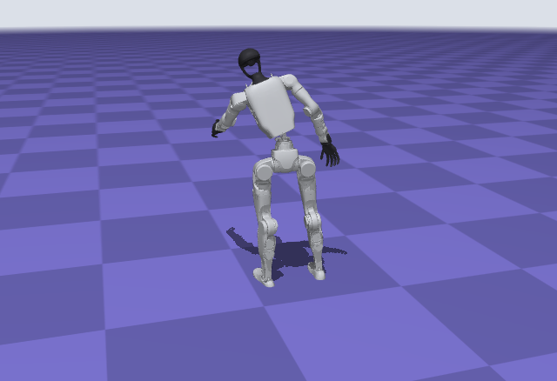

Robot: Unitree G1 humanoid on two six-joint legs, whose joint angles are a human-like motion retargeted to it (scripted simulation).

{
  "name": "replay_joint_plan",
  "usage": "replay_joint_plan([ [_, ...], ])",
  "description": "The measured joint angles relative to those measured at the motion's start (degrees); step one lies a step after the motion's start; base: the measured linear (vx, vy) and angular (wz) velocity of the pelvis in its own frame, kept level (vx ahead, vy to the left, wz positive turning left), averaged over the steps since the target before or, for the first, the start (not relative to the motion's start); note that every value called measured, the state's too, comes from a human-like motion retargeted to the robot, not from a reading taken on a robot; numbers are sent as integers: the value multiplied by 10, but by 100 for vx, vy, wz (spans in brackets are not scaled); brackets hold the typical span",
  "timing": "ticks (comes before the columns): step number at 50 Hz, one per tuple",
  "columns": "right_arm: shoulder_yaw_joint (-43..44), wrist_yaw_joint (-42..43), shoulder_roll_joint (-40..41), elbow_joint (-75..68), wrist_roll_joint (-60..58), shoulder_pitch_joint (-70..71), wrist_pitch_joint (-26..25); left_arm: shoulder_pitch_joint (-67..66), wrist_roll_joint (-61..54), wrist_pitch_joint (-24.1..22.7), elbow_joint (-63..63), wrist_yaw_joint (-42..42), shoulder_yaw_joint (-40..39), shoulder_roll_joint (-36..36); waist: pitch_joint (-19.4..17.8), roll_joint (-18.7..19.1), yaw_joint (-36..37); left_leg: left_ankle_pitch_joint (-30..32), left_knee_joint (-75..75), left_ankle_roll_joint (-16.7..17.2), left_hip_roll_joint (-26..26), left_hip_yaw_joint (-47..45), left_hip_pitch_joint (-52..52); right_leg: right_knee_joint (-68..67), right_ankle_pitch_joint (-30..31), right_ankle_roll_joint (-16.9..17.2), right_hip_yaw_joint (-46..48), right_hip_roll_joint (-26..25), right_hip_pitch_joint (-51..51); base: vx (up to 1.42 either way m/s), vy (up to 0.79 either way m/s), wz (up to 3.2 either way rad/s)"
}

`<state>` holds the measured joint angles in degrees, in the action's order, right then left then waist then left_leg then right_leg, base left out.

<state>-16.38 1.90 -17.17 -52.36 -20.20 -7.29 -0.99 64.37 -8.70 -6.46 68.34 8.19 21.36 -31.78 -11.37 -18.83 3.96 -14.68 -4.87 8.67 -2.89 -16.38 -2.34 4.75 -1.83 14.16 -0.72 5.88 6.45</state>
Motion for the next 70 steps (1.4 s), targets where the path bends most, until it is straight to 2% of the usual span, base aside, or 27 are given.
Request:
replay_joint_plan([
  [5,25,-10,-10,-1,16,-46,-3,66,16,1,-2,11,37,-3,-11,14,-57,-11,3,8,1,26,30,3,42,-1,7,-11,38,23,8,49],
  [10,47,-38,-6,-3,25,-80,-7,86,49,7,17,-10,64,9,-15,21,-96,-26,20,2,9,62,41,3,85,1,-10,-10,59,25,2,65],
  [15,61,-97,5,-16,15,-96,-9,62,161,19,39,-84,104,3,-9,23,-113,-43,35,-9,24,93,47,3,89,3,21,4,66,28,-4,58],
  [18,70,-119,9,-25,6,-96,-6,14,215,20,43,-114,97,-10,1,24,-115,-52,37,-13,36,104,53,3,80,6,67,16,61,31,-9,40],
  [22,87,-90,7,-41,4,-80,-1,-102,203,21,44,-90,24,-24,21,35,-111,-61,33,-14,47,114,63,3,70,8,112,24,44,34,-14,23],
  [27,116,3,1,-78,18,-33,7,-297,90,15,79,-11,-128,-3,45,65,-88,-58,38,-20,51,121,82,3,33,8,118,29,17,37,-15,0],
  [30,130,40,-4,-112,21,13,1,-410,51,28,127,3,-217,20,51,79,-60,-44,68,-32,58,117,87,2,14,8,105,36,-2,39,-17,-24],
  [35,122,30,-18,-178,15,104,-24,-588,110,86,200,-83,-303,45,51,76,-1,-24,211,-64,95,124,37,-21,-20,8,76,75,-27,38,-14,-26],
  [39,92,18,-33,-210,13,179,-35,-708,137,105,216,-154,-341,46,46,75,43,-29,314,-83,119,140,-49,-31,-44,8,66,102,-40,33,-6,-9],
  [42,72,29,-45,-209,14,235,-39,-766,100,111,216,-164,-375,34,32,81,81,-28,293,-99,110,125,-94,-32,-55,6,62,105,-49,29,-3,-19],
  [45,60,57,-56,-182,16,284,-36,-792,43,107,206,-133,-407,19,10,94,124,-6,198,-110,82,80,-114,-30,-64,6,57,94,-57,29,0,-32],
  [47,54,79,-62,-154,20,312,-28,-794,15,95,193,-106,-420,11,-8,107,153,17,121,-102,61,43,-117,-29,-71,7,53,80,-67,31,3,-46],
  [50,40,101,-69,-111,29,348,-10,-786,1,75,166,-82,-424,4,-37,125,197,43,27,-72,37,-4,-119,-28,-84,8,41,57,-87,34,4,-60],
  [53,16,104,-65,-77,38,374,4,-775,10,58,133,-93,-403,1,-58,126,235,41,-1,-42,17,-30,-133,-26,-96,8,22,43,-103,38,4,-75],
  [56,-13,97,-49,-46,48,391,13,-759,21,44,104,-119,-370,-7,-69,105,268,40,-1,-28,-1,-46,-143,-26,-102,8,-4,36,-108,41,8,-95],
  [60,-45,90,-14,7,58,382,22,-715,23,30,96,-133,-325,-25,-70,60,297,69,-1,-27,-20,-70,-131,-29,-99,8,-47,32,-108,43,16,-104],
  [65,-64,89,23,101,60,304,35,-593,12,30,142,-79,-270,-44,-50,3,290,87,-1,-30,-28,-89,-101,-34,-63,8,-95,32,-113,42,25,-62],
  [70,-53,69,28,174,41,185,46,-409,5,30,165,1,-215,-32,-18,-22,236,57,-1,-30,-27,-73,-73,-30,-65,3,-93,24,-110,37,25,12],
])
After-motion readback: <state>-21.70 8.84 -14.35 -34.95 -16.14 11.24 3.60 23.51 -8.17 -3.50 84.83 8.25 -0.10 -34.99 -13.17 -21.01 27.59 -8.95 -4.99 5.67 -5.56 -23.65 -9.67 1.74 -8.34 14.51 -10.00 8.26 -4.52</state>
